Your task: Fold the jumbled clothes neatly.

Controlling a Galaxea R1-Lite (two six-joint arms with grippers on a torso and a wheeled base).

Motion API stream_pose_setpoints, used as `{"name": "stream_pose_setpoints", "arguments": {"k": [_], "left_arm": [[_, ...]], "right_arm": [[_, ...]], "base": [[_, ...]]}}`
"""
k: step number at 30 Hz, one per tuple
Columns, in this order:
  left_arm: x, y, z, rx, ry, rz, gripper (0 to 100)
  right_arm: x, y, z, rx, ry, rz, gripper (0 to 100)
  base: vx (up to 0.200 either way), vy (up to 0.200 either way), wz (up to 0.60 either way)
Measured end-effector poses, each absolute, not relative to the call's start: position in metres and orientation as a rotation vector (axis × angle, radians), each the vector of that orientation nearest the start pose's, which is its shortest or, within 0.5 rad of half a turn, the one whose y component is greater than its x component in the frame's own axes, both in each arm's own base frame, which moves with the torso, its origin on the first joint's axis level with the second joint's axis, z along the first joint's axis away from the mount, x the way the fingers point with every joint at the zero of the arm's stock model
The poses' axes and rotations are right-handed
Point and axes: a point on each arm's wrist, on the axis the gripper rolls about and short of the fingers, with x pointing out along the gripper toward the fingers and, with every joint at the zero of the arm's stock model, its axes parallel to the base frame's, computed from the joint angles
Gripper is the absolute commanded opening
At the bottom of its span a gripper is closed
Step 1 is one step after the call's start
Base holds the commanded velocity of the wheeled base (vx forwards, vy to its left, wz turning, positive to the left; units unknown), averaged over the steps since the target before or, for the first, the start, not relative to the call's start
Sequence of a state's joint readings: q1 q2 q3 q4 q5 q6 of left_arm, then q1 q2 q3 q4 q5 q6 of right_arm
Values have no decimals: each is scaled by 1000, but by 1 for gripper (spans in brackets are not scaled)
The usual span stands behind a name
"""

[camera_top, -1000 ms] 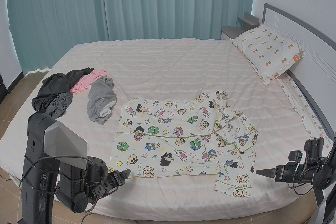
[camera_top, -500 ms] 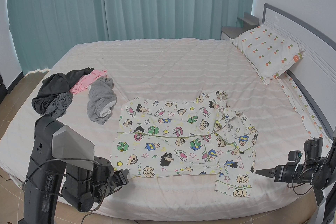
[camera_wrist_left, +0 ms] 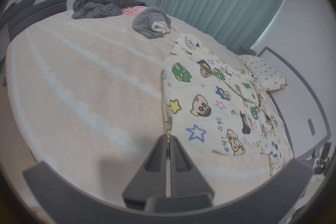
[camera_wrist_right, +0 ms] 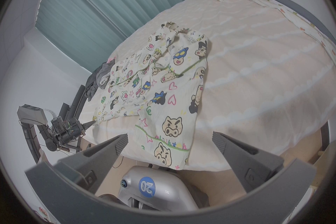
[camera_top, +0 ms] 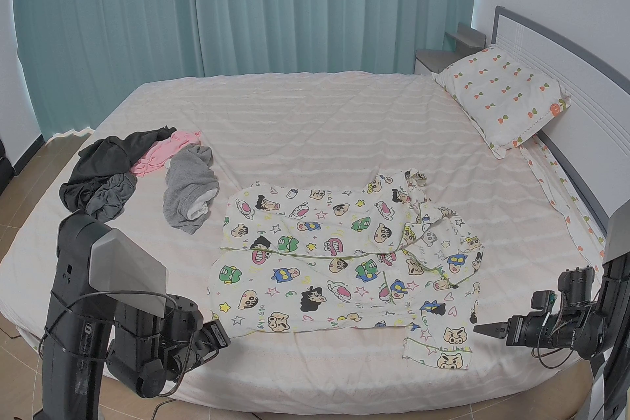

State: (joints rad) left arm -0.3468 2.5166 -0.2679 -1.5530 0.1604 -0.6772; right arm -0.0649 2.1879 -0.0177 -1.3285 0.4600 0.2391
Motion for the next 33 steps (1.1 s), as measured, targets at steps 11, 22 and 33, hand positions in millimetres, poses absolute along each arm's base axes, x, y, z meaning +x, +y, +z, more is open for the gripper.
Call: {"name": "stream_pose_setpoints", "arguments": {"k": [11, 22, 33], "left_arm": [[256, -77, -64, -502, 683, 90, 0], [253, -73, -62, -506, 690, 97, 0], [251, -67, -62, -509, 700, 118, 0]], "right_arm": [[203, 3, -41, 386, 951, 307, 100], [205, 13, -56, 338, 973, 303, 100], [206, 25, -60, 290, 970, 321, 100]], "base": [[0, 0, 0], [0, 0, 0], [0, 0, 0]]}}
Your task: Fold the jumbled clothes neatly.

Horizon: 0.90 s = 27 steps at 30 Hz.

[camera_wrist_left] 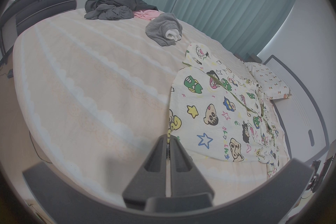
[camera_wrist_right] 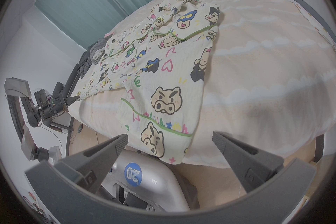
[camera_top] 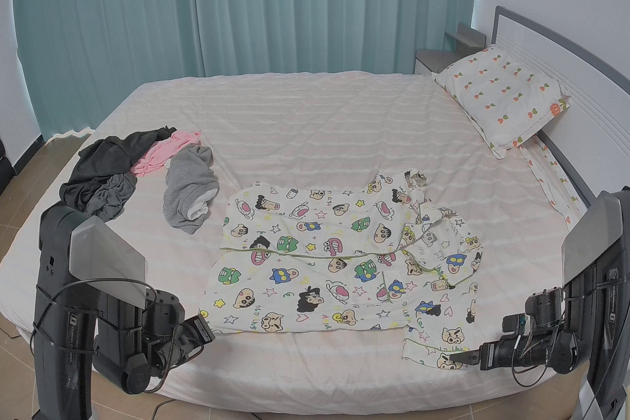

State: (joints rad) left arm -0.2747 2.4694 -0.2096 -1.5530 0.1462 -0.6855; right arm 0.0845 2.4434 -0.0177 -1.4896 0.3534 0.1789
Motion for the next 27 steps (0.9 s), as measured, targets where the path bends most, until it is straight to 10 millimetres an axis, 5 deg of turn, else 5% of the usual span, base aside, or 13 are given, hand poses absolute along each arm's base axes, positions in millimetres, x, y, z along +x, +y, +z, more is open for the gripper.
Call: {"name": "stream_pose_setpoints", "arguments": {"k": [21, 22, 27], "left_arm": [[252, -68, -62, -511, 696, 115, 0], [252, -68, -62, -510, 697, 115, 0], [251, -68, -62, -509, 699, 115, 0]], "right_arm": [[213, 54, -74, 171, 959, 358, 100], [213, 55, -74, 171, 960, 359, 0], [213, 55, -74, 173, 956, 358, 0]], "base": [[0, 0, 0], [0, 0, 0], [0, 0, 0]]}}
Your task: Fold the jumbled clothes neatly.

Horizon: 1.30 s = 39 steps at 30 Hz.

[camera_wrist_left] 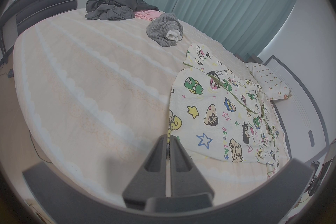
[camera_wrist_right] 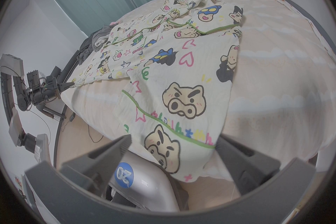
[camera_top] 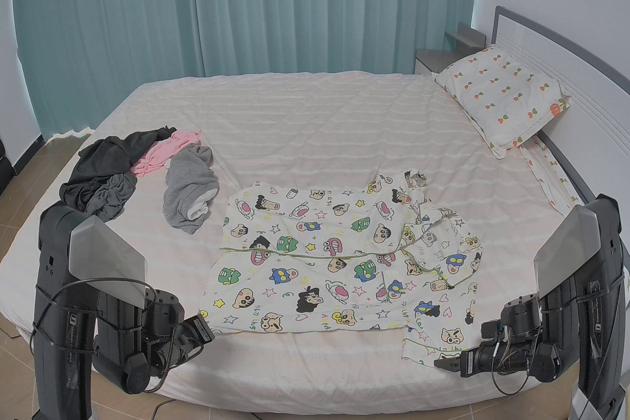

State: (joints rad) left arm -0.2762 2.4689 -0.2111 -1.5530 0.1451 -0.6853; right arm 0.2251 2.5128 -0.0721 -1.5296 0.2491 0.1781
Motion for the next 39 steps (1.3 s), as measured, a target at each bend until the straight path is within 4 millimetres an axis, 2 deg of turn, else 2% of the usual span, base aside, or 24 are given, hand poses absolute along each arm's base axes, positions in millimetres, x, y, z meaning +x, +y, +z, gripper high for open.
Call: {"name": "stream_pose_setpoints", "arguments": {"k": [9, 23, 39], "left_arm": [[249, -68, -63, -505, 709, 114, 0], [246, -68, -63, -500, 718, 116, 0], [238, -68, -63, -483, 748, 118, 0]], "right_arm": [[204, 52, -72, 175, 984, 346, 0], [199, 46, -65, 275, 1041, 317, 0], [179, 41, -50, 282, 1214, 331, 0]], "base": [[0, 0, 0], [0, 0, 0], [0, 0, 0]]}}
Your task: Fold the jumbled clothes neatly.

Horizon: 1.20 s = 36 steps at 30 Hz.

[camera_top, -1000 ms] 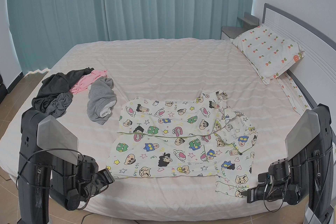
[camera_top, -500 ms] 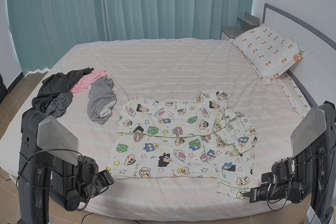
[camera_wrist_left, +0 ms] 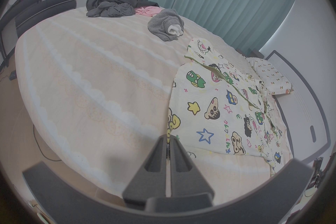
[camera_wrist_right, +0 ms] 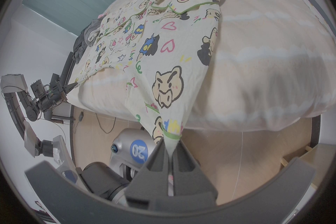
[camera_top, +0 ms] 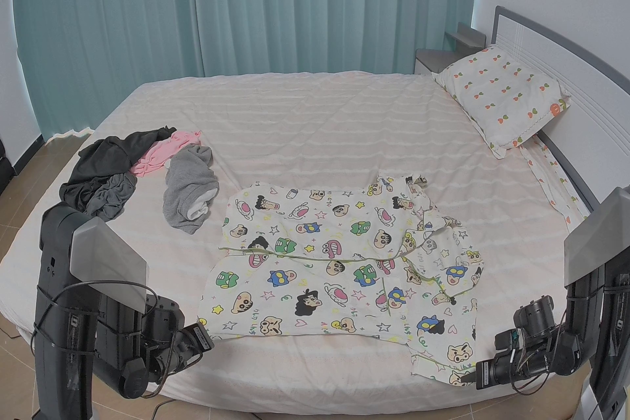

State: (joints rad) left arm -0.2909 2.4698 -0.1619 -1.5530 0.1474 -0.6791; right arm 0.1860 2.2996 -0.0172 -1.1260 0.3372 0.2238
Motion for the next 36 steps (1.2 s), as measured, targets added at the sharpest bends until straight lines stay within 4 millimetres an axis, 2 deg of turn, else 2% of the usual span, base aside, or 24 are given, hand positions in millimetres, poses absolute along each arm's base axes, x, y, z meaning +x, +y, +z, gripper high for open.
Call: {"name": "stream_pose_setpoints", "arguments": {"k": [18, 27, 36], "left_arm": [[221, -65, -63, -453, 812, 132, 0], [206, -62, -62, -439, 865, 147, 0], [203, -62, -62, -447, 878, 153, 0]], "right_arm": [[159, 30, -27, 259, 1296, 393, 0], [148, 29, -20, 219, 1353, 419, 0], [140, 27, -15, 201, 1381, 431, 0]], "base": [[0, 0, 0], [0, 0, 0], [0, 0, 0]]}}
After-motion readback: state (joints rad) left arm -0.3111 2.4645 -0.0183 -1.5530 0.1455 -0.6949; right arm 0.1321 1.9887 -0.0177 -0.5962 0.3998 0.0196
